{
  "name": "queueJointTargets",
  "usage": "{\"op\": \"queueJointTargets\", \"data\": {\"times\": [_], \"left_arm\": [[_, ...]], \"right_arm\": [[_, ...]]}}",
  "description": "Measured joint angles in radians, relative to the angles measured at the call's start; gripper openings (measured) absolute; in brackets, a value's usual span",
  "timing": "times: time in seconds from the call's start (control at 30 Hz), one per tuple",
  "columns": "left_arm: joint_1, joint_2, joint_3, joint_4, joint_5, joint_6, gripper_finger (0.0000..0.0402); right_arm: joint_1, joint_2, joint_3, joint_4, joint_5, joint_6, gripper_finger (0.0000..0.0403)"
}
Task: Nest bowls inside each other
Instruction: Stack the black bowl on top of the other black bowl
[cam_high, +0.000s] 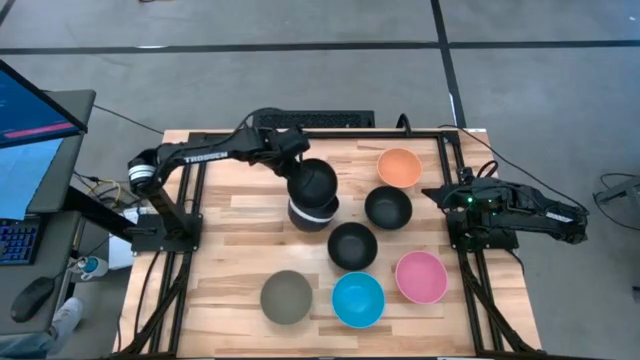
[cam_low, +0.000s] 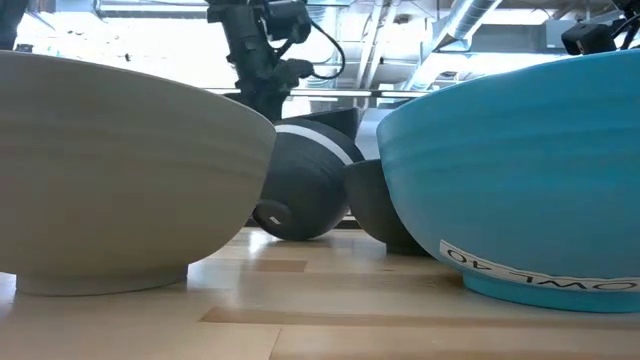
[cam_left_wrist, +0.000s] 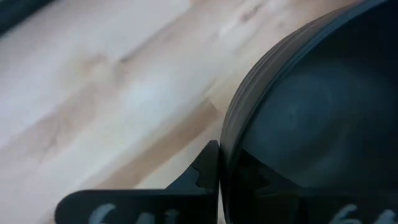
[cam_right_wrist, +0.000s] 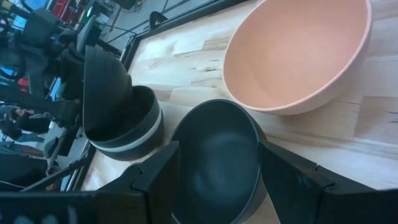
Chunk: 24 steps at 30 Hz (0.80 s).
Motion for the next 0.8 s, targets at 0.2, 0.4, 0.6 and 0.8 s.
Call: {"op": "queueJointTargets", "data": {"times": [0.2, 0.4, 0.6, 0.8], "left_arm": [[-0.034, -0.009, 0.0, -0.036, 0.054, -0.029, 0.0], [-0.076, -0.013, 0.0, -0.137, 0.057, -0.068, 0.0], [-0.126, -0.014, 0.0, -0.177, 0.065, -0.109, 0.0], [-0.212, -0.014, 0.0, -0.185, 0.041, -0.161, 0.0]], "right_arm": [[0.0, 0.0, 0.0, 0.0, 0.001, -0.007, 0.024], [0.0, 0.0, 0.0, 0.0, 0.001, -0.007, 0.024], [0.0, 0.0, 0.0, 0.0, 0.002, -0.007, 0.024], [0.0, 0.0, 0.0, 0.0, 0.001, -0.007, 0.024]]}}
